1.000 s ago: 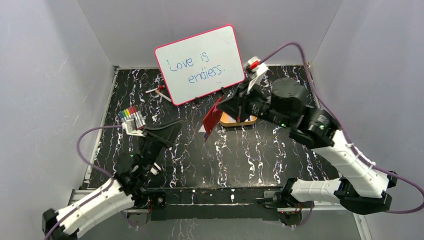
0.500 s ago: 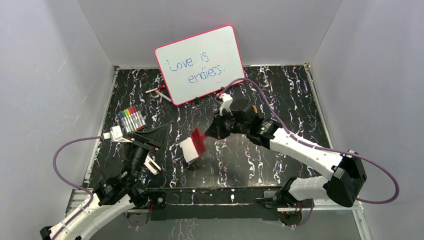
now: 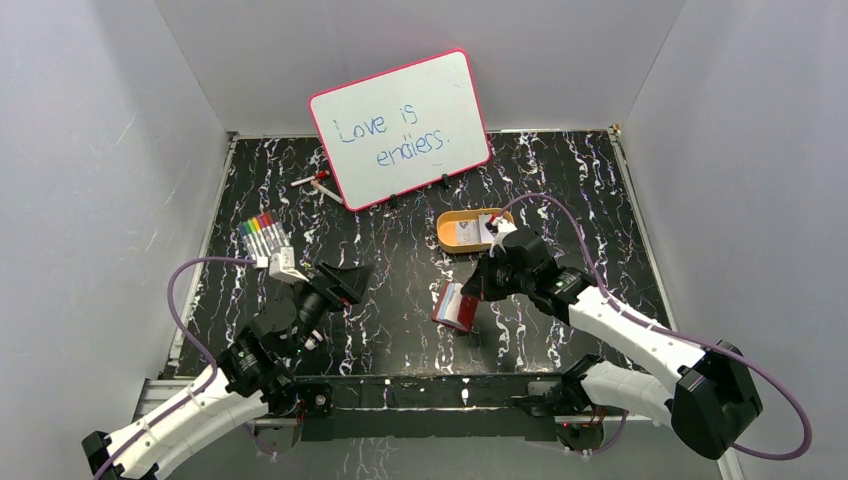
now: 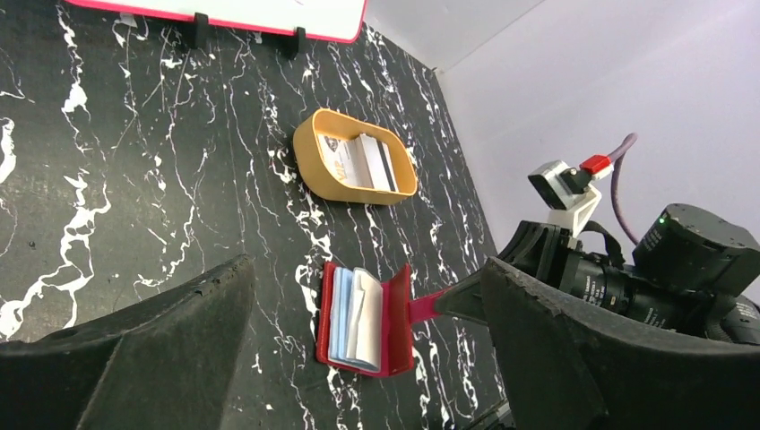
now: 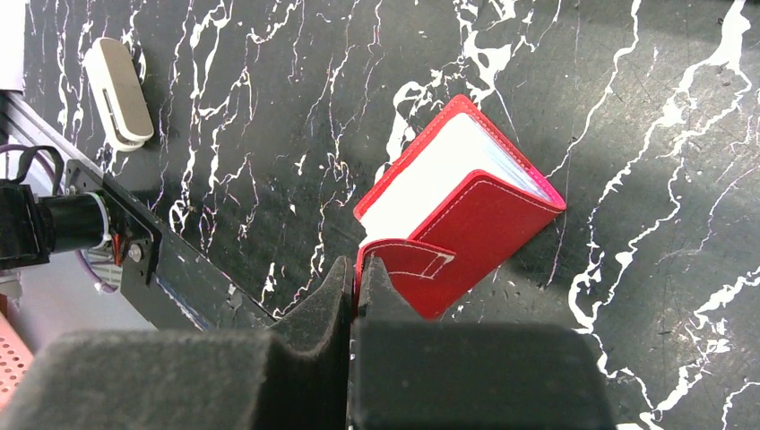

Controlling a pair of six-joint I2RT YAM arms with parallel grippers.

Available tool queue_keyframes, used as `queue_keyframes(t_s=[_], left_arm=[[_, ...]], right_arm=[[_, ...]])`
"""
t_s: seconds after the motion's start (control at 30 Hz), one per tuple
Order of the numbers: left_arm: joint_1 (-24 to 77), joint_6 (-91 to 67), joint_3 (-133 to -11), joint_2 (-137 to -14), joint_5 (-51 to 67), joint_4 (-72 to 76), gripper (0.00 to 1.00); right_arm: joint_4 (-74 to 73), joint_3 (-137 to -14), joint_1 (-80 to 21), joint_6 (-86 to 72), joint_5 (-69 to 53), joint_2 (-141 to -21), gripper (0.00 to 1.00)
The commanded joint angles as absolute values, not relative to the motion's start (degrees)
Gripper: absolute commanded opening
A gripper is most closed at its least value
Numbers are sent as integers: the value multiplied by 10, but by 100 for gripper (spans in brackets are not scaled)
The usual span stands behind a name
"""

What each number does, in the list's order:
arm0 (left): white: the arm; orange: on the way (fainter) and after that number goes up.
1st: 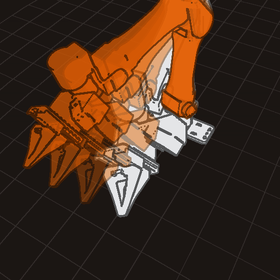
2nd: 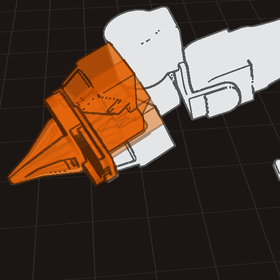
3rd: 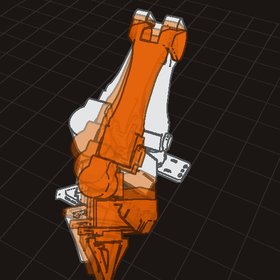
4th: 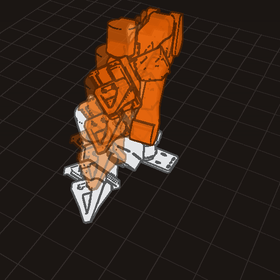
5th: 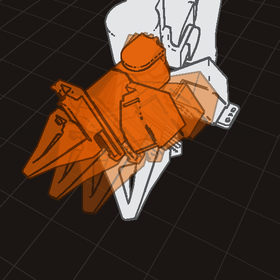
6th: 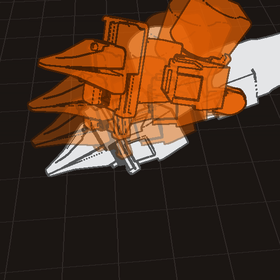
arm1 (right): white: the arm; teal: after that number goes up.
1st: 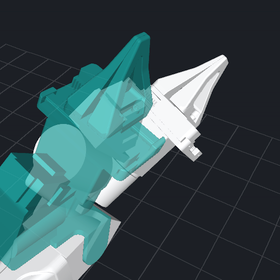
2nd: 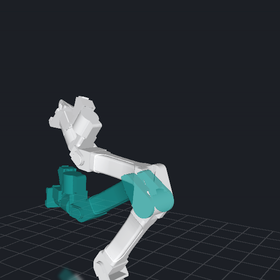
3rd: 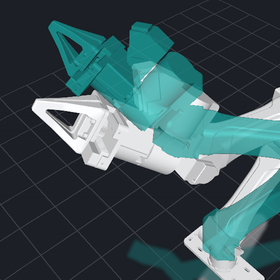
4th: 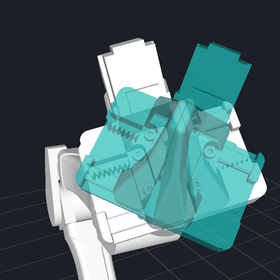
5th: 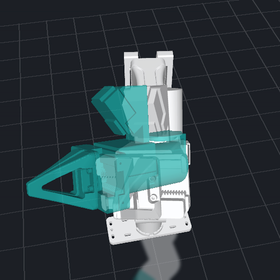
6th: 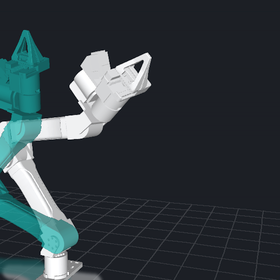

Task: Put the credit cards into the card holder
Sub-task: Place the card holder at the center of the board.

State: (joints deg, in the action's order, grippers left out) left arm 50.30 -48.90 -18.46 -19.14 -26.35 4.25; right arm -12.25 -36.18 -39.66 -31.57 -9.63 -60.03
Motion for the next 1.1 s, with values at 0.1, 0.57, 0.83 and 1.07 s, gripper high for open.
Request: queue_keyframes(t_s=[0.1, 0.57, 0.83, 1.07], left_arm=[[501, -496, -180, -208, -235, 76, 93], [501, -502, -175, -243, -193, 44, 93], [501, -451, -199, -324, -144, 74, 93], [502, -418, -239, -443, -61, 117, 90]], right_arm=[[-100, -369, -396, -324, -115, -647, 0], [40, -404, -406, -367, -183, -755, 51], [-104, -416, -399, -338, -142, -607, 85], [-157, -314, -354, -362, -116, -498, 76]])
